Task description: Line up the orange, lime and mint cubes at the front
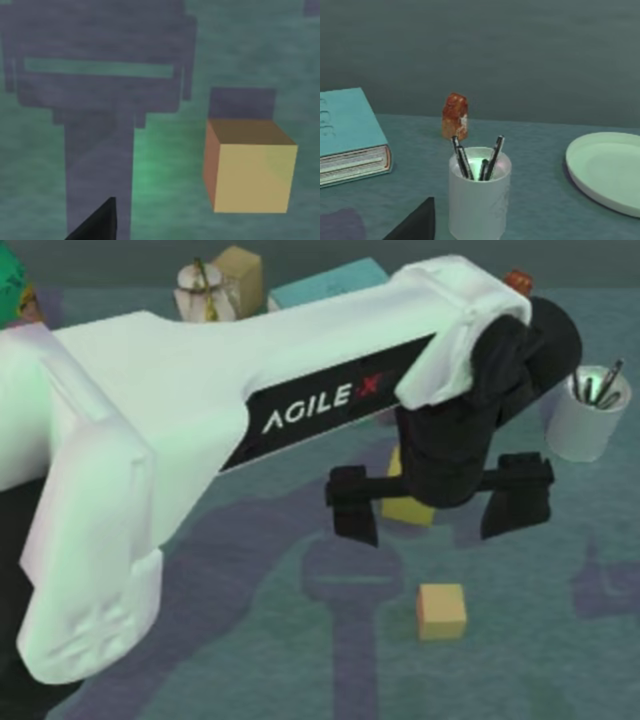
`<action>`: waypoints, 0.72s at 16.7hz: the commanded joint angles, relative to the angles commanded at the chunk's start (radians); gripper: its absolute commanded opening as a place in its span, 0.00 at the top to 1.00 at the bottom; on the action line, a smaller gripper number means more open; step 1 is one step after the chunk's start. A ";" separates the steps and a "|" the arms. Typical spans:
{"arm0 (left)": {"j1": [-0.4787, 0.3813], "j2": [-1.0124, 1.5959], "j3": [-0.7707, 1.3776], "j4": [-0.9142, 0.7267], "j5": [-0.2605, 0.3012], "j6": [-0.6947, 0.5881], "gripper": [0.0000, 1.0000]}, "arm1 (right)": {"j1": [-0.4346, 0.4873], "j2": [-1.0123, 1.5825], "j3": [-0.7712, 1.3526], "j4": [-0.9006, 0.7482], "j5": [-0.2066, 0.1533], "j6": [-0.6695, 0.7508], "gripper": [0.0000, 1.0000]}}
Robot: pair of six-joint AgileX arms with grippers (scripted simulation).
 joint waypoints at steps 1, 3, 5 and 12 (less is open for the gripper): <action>0.026 -0.050 -0.047 0.029 -0.002 0.009 0.00 | 0.013 0.048 0.047 -0.031 -0.001 -0.018 0.00; 0.090 -0.178 -0.165 0.101 -0.005 0.032 0.00 | 0.046 0.181 0.179 -0.114 -0.001 -0.067 0.00; 0.169 -0.349 -0.315 0.189 -0.008 0.069 0.00 | 0.085 0.358 0.349 -0.215 0.000 -0.126 0.00; 0.498 -1.130 -1.011 0.570 -0.008 0.315 0.00 | 0.243 1.196 1.061 -0.648 0.008 -0.373 0.00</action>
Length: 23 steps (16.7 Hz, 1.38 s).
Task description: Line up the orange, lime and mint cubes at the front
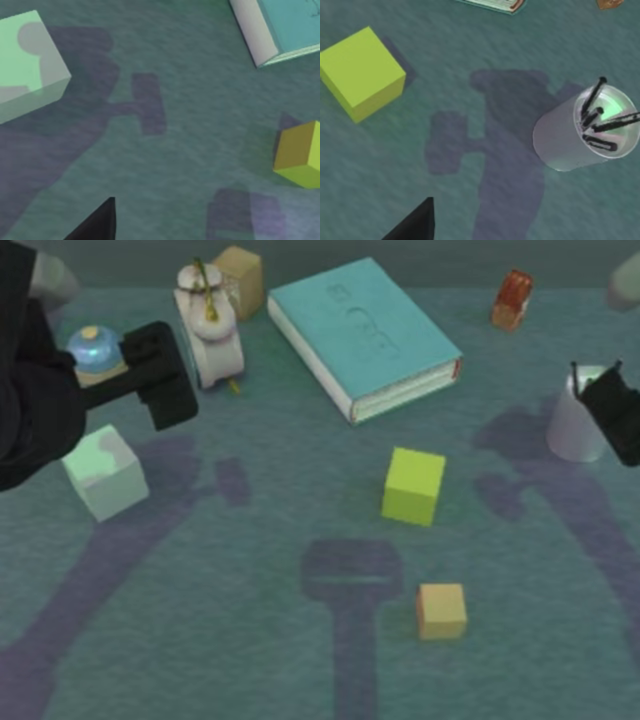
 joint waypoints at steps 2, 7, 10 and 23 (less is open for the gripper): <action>0.091 -0.229 -0.210 0.115 0.003 0.099 0.00 | 0.045 0.230 0.186 -0.123 0.002 -0.069 0.00; 0.280 -0.710 -0.651 0.383 0.015 0.354 0.00 | 0.147 0.708 0.606 -0.393 0.003 -0.222 0.00; 0.361 -0.919 -0.834 0.518 0.025 0.487 0.00 | 0.195 0.926 0.817 -0.511 0.002 -0.293 0.00; 0.437 -1.135 -1.002 0.667 0.039 0.632 0.00 | 0.238 1.131 1.010 -0.599 0.002 -0.362 0.00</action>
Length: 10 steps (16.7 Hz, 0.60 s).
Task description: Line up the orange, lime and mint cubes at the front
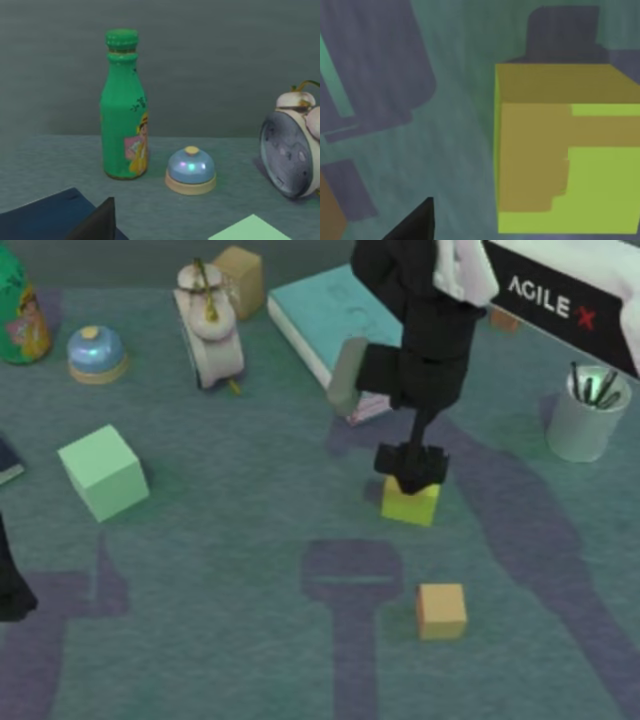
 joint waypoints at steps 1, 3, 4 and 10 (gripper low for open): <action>0.000 0.000 0.000 0.000 0.000 0.000 0.00 | 0.001 0.005 -0.021 0.023 0.000 0.000 0.00; 0.000 0.000 0.000 0.000 0.000 0.000 0.00 | 0.002 0.021 -0.078 0.101 0.000 0.000 0.00; 0.000 0.000 0.000 0.000 0.000 0.000 0.00 | 0.002 0.031 -0.111 0.151 0.000 0.001 0.00; 0.000 0.000 0.000 0.000 0.000 0.000 0.00 | 0.004 0.065 -0.219 0.286 0.001 0.003 0.00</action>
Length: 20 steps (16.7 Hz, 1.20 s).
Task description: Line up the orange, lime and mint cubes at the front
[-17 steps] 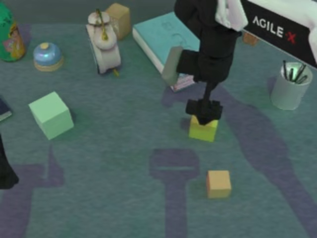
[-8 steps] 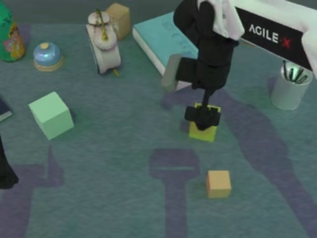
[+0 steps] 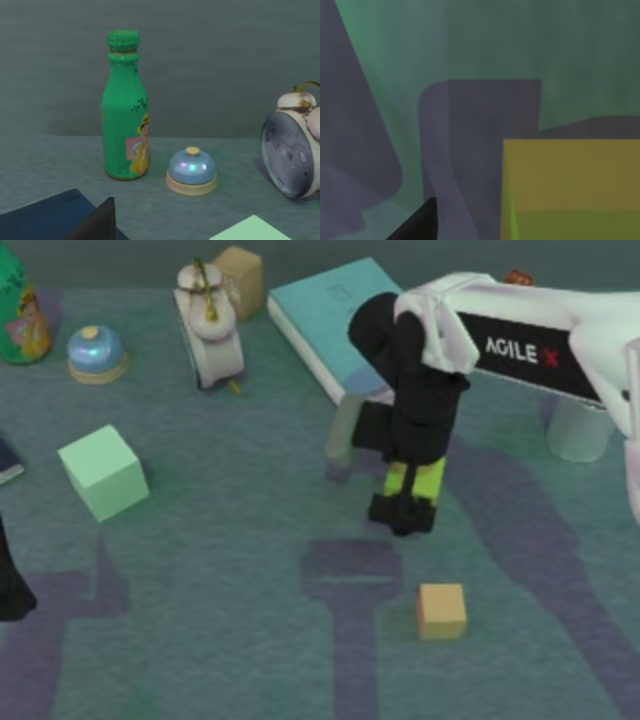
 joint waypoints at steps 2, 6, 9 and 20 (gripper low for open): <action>0.000 0.000 0.000 0.000 0.000 0.000 0.00 | 0.000 0.000 0.000 0.000 0.000 0.000 0.00; 0.000 0.000 0.000 0.000 0.000 0.000 0.00 | 0.000 0.000 0.000 0.000 0.000 0.000 0.30; 0.000 0.000 0.000 0.000 0.000 0.000 0.00 | 0.000 0.000 0.000 0.000 0.000 0.000 0.53; 0.000 0.000 0.000 0.000 0.000 0.000 0.00 | 0.000 0.000 0.000 0.000 0.000 0.000 1.00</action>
